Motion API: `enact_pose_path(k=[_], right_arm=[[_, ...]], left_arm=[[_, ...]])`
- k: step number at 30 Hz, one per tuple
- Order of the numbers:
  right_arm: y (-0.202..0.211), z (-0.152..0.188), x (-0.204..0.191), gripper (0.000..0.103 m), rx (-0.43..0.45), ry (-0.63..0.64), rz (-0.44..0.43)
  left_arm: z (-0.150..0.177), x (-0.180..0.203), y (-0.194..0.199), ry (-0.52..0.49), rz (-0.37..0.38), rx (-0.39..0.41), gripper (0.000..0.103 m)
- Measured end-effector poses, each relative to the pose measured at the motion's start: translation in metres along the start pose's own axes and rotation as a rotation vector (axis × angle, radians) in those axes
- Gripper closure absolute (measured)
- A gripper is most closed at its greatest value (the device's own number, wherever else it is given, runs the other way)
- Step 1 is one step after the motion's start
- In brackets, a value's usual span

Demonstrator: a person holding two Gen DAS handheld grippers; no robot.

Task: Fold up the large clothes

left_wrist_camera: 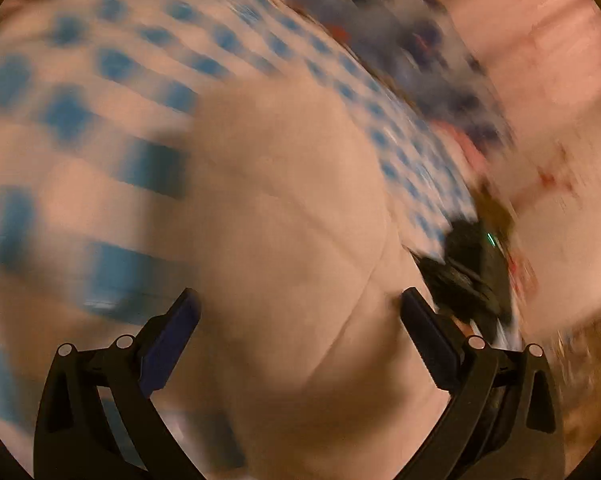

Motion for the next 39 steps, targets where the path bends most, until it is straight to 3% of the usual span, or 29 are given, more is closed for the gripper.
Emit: enact_pose_path(k=[2, 4, 6, 8, 10, 11, 13, 15, 17, 19, 21, 23, 24, 26, 29, 32, 34, 36, 38, 39], right_arm=[[0.003, -0.003, 0.002, 0.068, -0.012, -0.010, -0.016], [0.009, -0.008, 0.004, 0.068, -0.019, -0.012, -0.034], [0.008, -0.009, 0.001, 0.068, -0.019, 0.003, -0.037], [0.003, -0.005, -0.003, 0.069, -0.017, 0.034, -0.018], [-0.005, -0.006, 0.014, 0.071, -0.024, 0.012, -0.034], [0.000, -0.002, 0.020, 0.073, -0.021, -0.001, -0.039], [0.000, 0.000, 0.027, 0.074, -0.029, -0.022, -0.042], [0.009, -0.002, 0.019, 0.071, -0.040, -0.016, -0.021], [0.036, -0.015, -0.003, 0.062, 0.035, 0.056, 0.020], [0.050, -0.027, -0.029, 0.050, 0.097, 0.086, -0.036], [0.040, -0.029, -0.047, 0.032, 0.072, 0.088, -0.089], [0.018, -0.033, -0.056, 0.024, 0.034, 0.021, -0.167], [0.002, -0.037, -0.050, 0.023, 0.023, -0.032, -0.184], [-0.023, -0.043, -0.018, 0.026, 0.034, -0.104, -0.135], [-0.023, -0.039, 0.015, 0.056, 0.048, -0.193, -0.127], [0.018, -0.052, -0.003, 0.048, 0.165, -0.075, 0.005], [0.041, -0.061, -0.039, 0.041, 0.224, -0.021, -0.103], [0.033, -0.061, -0.076, 0.020, 0.185, -0.007, -0.237], [0.005, -0.057, -0.081, 0.018, 0.100, -0.043, -0.303], [-0.015, -0.053, -0.067, 0.019, 0.069, -0.072, -0.279]], left_arm=[[-0.015, 0.006, 0.030, 0.004, 0.039, 0.123, 0.008], [-0.019, 0.058, 0.045, -0.132, 0.168, 0.187, 0.008], [-0.010, 0.107, 0.030, -0.260, 0.243, 0.140, 0.008], [0.009, 0.137, -0.005, -0.348, 0.272, 0.033, 0.008], [0.032, 0.134, -0.050, -0.410, 0.201, -0.075, 0.008], [0.042, 0.119, -0.079, -0.413, 0.156, -0.089, 0.008], [0.056, 0.108, -0.090, -0.472, 0.109, -0.081, 0.008], [0.056, 0.107, -0.084, -0.470, 0.113, -0.076, 0.008], [0.057, 0.105, -0.082, -0.468, 0.110, -0.071, 0.008], [0.063, 0.107, -0.078, -0.474, 0.108, -0.061, 0.008], [0.063, 0.110, -0.081, -0.489, 0.092, -0.046, 0.008], [0.066, 0.110, -0.079, -0.490, 0.082, -0.041, 0.008], [0.065, 0.110, -0.079, -0.485, 0.081, -0.040, 0.008], [0.066, 0.110, -0.079, -0.491, 0.081, -0.042, 0.008], [0.067, 0.110, -0.081, -0.499, 0.077, -0.048, 0.008], [0.067, 0.112, -0.082, -0.515, 0.064, -0.050, 0.008], [0.066, 0.111, -0.082, -0.513, 0.066, -0.051, 0.008], [0.066, 0.112, -0.082, -0.517, 0.065, -0.048, 0.008], [0.063, 0.111, -0.077, -0.507, 0.078, -0.048, 0.008], [0.061, 0.111, -0.072, -0.489, 0.091, -0.050, 0.008]])
Point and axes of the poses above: each gripper's, at about its wrist camera, not at the fingertips, and y roughly against the way its jaws point, x to its right, z to its underside, the point moved 7 cm from there along -y, roughly the way its jaws point, and after that the axes turned 6 degrees about x, right-handed, at the moved point
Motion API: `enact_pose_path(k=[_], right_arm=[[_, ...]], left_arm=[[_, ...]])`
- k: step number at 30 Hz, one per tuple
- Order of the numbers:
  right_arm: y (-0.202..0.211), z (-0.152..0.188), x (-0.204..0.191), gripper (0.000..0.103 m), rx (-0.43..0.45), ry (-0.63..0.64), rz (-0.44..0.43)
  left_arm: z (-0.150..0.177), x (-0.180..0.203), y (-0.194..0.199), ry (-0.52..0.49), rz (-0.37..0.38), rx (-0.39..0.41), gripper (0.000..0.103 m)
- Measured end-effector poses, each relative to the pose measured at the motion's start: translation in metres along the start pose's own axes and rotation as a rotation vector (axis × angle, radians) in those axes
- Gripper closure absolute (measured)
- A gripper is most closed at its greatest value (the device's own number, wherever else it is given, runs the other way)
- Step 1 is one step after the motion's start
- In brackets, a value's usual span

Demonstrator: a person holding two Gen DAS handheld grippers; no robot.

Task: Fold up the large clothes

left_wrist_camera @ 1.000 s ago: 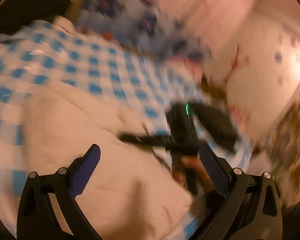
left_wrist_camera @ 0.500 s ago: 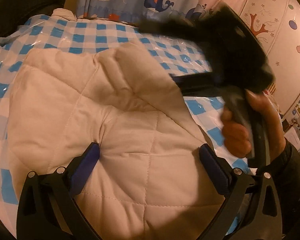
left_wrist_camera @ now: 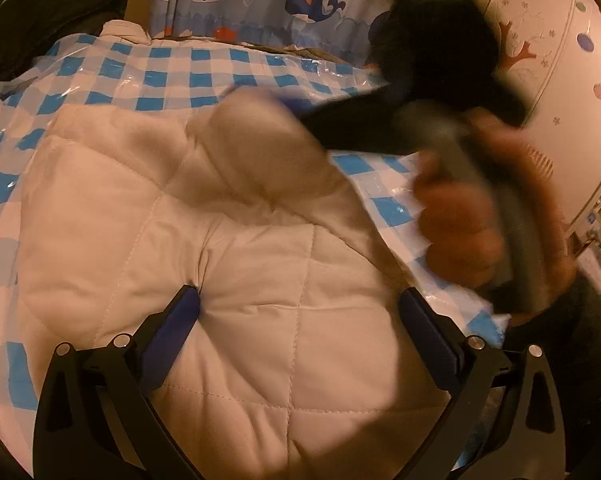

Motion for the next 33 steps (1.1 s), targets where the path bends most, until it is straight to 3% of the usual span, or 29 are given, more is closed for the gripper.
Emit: enact_pose_path(k=[1, 2, 3, 5, 7, 8, 9, 11, 12, 14, 15, 16, 17, 18, 19, 21, 22, 23, 26, 28, 29, 30, 33], right_arm=[[-0.008, 0.002, 0.023, 0.019, -0.012, -0.019, 0.050], [-0.010, 0.005, 0.050, 0.033, -0.008, -0.041, 0.103], [-0.005, 0.005, 0.068, 0.062, 0.009, -0.072, 0.113], [0.019, 0.004, 0.093, 0.082, 0.064, -0.137, 0.113], [0.031, -0.002, 0.087, 0.076, 0.081, -0.100, 0.196], [0.041, -0.009, 0.070, 0.058, 0.115, -0.026, 0.244], [0.044, -0.013, 0.052, 0.048, 0.142, 0.021, 0.235], [0.044, -0.020, 0.006, 0.042, 0.170, 0.066, 0.114], [0.035, -0.020, -0.020, 0.031, 0.153, 0.073, -0.001], [0.012, -0.017, -0.036, 0.020, 0.080, 0.037, -0.107], [-0.009, -0.012, -0.031, 0.020, 0.028, 0.022, -0.103], [-0.030, -0.005, -0.014, 0.020, -0.016, 0.033, -0.030], [-0.044, 0.002, 0.006, 0.025, -0.042, 0.045, 0.048], [-0.057, 0.012, 0.036, 0.047, -0.078, 0.032, 0.111], [-0.058, 0.013, 0.053, 0.055, -0.062, 0.009, 0.121], [-0.043, 0.009, 0.082, 0.093, -0.007, -0.059, 0.109], [-0.039, 0.008, 0.089, 0.099, 0.002, -0.082, 0.110], [-0.039, 0.007, 0.091, 0.100, 0.004, -0.085, 0.120], [-0.037, 0.005, 0.076, 0.099, -0.039, -0.022, 0.221], [-0.016, 0.005, 0.052, 0.083, -0.006, 0.045, 0.268], [0.000, 0.004, 0.036, 0.058, 0.018, 0.090, 0.274], [0.023, 0.010, 0.011, 0.041, 0.054, 0.182, 0.325], [0.076, 0.042, -0.025, 0.040, 0.117, 0.399, 0.547]], left_arm=[[-0.002, -0.003, 0.005, 0.017, -0.009, -0.001, 0.009], [-0.007, -0.008, 0.017, 0.051, 0.010, 0.014, 0.008], [-0.014, -0.014, 0.032, 0.098, 0.058, 0.051, 0.008], [-0.017, -0.026, 0.044, 0.114, 0.046, 0.071, 0.008], [-0.007, -0.038, 0.032, 0.147, 0.087, 0.036, 0.008], [-0.003, -0.040, 0.026, 0.154, 0.075, 0.023, 0.008], [0.002, -0.036, 0.020, 0.115, 0.043, 0.015, 0.008], [0.006, -0.025, 0.015, 0.030, -0.014, 0.008, 0.008], [0.007, -0.022, 0.014, 0.019, -0.020, 0.010, 0.008], [0.006, -0.023, 0.015, 0.030, -0.005, 0.014, 0.008], [0.005, -0.024, 0.016, 0.039, 0.010, 0.016, 0.008], [0.003, -0.025, 0.020, 0.049, 0.031, 0.021, 0.008], [0.001, -0.026, 0.024, 0.058, 0.049, 0.028, 0.008], [-0.004, -0.029, 0.034, 0.082, 0.079, 0.052, 0.008], [-0.009, -0.033, 0.042, 0.117, 0.100, 0.074, 0.008], [-0.013, -0.051, 0.047, 0.210, 0.140, 0.091, 0.008], [-0.009, -0.056, 0.038, 0.252, 0.172, 0.076, 0.008], [-0.008, -0.057, 0.029, 0.250, 0.155, 0.069, 0.008], [-0.003, -0.045, 0.017, 0.128, 0.053, 0.053, 0.008], [-0.003, -0.047, 0.020, 0.141, 0.065, 0.068, 0.008], [-0.002, -0.049, 0.023, 0.157, 0.081, 0.081, 0.008], [-0.002, -0.052, 0.027, 0.177, 0.100, 0.095, 0.008], [-0.004, -0.061, 0.030, 0.231, 0.151, 0.124, 0.008]])
Point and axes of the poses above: each gripper's, at about its wrist camera, not at the fingertips, and y roughly against the way its jaws point, x to its right, z to its underside, the point moved 7 cm from there along -y, roughly the way its jaws point, and after that the axes turned 6 degrees about x, right-handed, at the moved point
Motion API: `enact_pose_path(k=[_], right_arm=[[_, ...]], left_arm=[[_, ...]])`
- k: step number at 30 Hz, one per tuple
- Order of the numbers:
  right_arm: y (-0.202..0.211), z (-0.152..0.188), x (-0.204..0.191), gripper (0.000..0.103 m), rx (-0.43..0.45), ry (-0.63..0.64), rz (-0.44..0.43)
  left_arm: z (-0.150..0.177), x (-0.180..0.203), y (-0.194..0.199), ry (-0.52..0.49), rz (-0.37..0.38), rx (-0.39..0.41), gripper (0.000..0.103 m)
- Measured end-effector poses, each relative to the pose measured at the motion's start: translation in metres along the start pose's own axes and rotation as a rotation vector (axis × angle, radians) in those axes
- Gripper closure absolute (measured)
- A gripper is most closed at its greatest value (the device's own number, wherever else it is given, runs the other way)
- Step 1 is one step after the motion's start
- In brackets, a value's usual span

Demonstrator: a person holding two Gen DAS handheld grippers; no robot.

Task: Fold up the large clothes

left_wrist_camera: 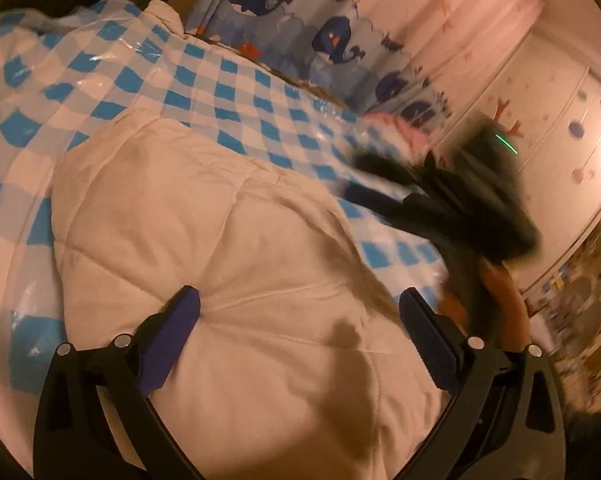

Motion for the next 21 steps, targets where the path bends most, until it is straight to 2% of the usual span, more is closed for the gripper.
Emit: enact_pose_path(k=[2, 3, 5, 6, 9, 11, 12, 14, 15, 16, 17, 18, 19, 20, 21], right_arm=[[0.023, 0.029, -0.001, 0.040, -0.007, 0.071, 0.112], [0.021, 0.047, 0.004, 0.040, -0.045, 0.091, 0.157], [-0.007, 0.094, 0.014, 0.039, -0.179, 0.188, 0.257], [-0.015, 0.106, 0.022, 0.038, -0.131, 0.208, 0.264], [-0.015, 0.096, 0.028, 0.037, -0.188, 0.114, 0.224], [0.010, 0.083, 0.013, 0.037, -0.145, 0.178, 0.275], [0.027, 0.080, 0.001, 0.037, -0.112, 0.210, 0.259], [0.054, 0.084, -0.030, 0.036, -0.063, 0.252, 0.157], [0.061, 0.095, -0.044, 0.035, -0.067, 0.284, 0.137], [0.058, 0.106, -0.048, 0.034, -0.098, 0.320, 0.167], [0.042, 0.128, -0.041, 0.034, -0.174, 0.394, 0.266], [0.027, 0.144, -0.029, 0.032, -0.232, 0.393, 0.286], [0.014, 0.158, -0.015, 0.028, -0.265, 0.343, 0.264], [0.009, 0.162, -0.007, 0.022, -0.263, 0.317, 0.248], [0.009, 0.162, -0.004, 0.022, -0.269, 0.290, 0.235]], left_arm=[[-0.001, -0.005, 0.005, 0.057, 0.035, 0.016, 0.008], [-0.001, -0.007, 0.006, 0.080, 0.044, 0.020, 0.008], [0.000, -0.004, 0.004, 0.070, 0.032, 0.014, 0.008], [0.002, -0.001, 0.000, 0.052, 0.013, 0.002, 0.008], [0.006, 0.006, 0.000, -0.004, -0.057, -0.019, 0.008], [0.001, 0.007, 0.013, 0.024, -0.088, -0.025, 0.008], [0.000, 0.008, 0.025, 0.040, -0.110, -0.013, 0.008], [0.001, 0.008, 0.043, 0.027, -0.139, 0.013, 0.008], [0.005, 0.007, 0.048, 0.006, -0.171, 0.010, 0.008], [0.010, 0.005, 0.049, -0.005, -0.195, 0.003, 0.008], [0.018, 0.003, 0.046, -0.015, -0.211, -0.019, 0.008], [0.026, 0.003, 0.040, -0.041, -0.231, -0.039, 0.008], [0.032, 0.005, 0.034, -0.078, -0.258, -0.057, 0.008], [0.041, 0.010, 0.023, -0.156, -0.316, -0.092, 0.008], [0.051, 0.014, 0.012, -0.262, -0.404, -0.115, 0.008]])
Point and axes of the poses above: each gripper's, at about its wrist camera, not at the fingertips, and y roughly against the way its jaws point, x to its right, z to its underside, the point moved 7 cm from there along -y, roughly the way its jaws point, and after that the axes turned 6 degrees about x, right-handed, at the moved point
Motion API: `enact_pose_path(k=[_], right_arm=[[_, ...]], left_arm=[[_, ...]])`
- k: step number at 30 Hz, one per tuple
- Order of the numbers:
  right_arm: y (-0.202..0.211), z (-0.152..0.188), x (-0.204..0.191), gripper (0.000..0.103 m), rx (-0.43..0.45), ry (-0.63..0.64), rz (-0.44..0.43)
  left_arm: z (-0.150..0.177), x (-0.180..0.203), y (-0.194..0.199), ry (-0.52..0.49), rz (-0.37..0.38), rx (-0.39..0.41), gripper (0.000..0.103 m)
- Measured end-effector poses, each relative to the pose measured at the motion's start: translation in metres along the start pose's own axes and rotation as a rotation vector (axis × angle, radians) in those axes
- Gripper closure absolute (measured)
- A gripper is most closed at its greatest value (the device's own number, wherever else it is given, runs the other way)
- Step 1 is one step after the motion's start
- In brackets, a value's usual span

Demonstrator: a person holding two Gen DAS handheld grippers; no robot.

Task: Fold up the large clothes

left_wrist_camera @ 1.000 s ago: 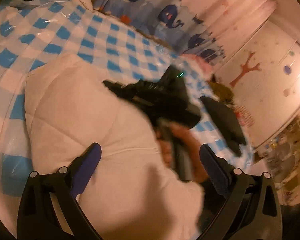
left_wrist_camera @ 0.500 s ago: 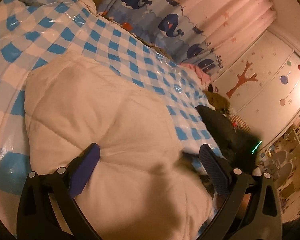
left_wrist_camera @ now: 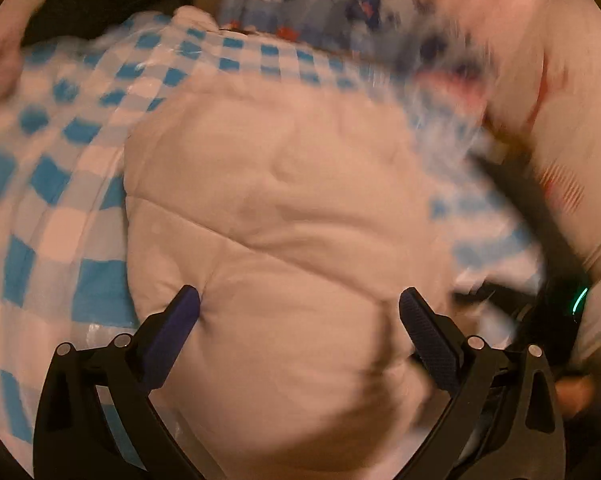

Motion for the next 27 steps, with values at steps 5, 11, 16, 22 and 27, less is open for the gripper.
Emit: enact_pose_path(k=[5, 11, 16, 22, 27], right_arm=[[0.046, -0.013, 0.000, 0.022, 0.019, -0.040, -0.013], [0.089, -0.100, 0.008, 0.018, 0.248, -0.150, -0.083], [-0.011, -0.131, 0.014, 0.017, 0.088, -0.103, 0.050], [-0.029, -0.104, 0.041, 0.007, 0.018, -0.265, -0.118], [0.063, -0.075, 0.028, 0.007, 0.192, -0.238, -0.189]], left_arm=[[-0.009, -0.010, 0.012, 0.056, -0.001, 0.007, 0.008], [-0.007, -0.008, 0.021, 0.016, 0.000, 0.010, 0.008], [-0.004, 0.000, 0.015, -0.009, -0.033, 0.010, 0.008], [-0.003, 0.005, 0.005, -0.067, -0.082, -0.023, 0.007], [-0.007, 0.004, 0.019, -0.072, -0.116, -0.006, 0.007]])
Point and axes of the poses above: each gripper's, at about its wrist camera, not at the fingertips, and y roughly against the way its jaws point, x to its right, z to its underside, the point moved 7 cm from there along -y, roughly the way its jaws point, and after that the axes turned 6 degrees about x, right-handed, at the moved point
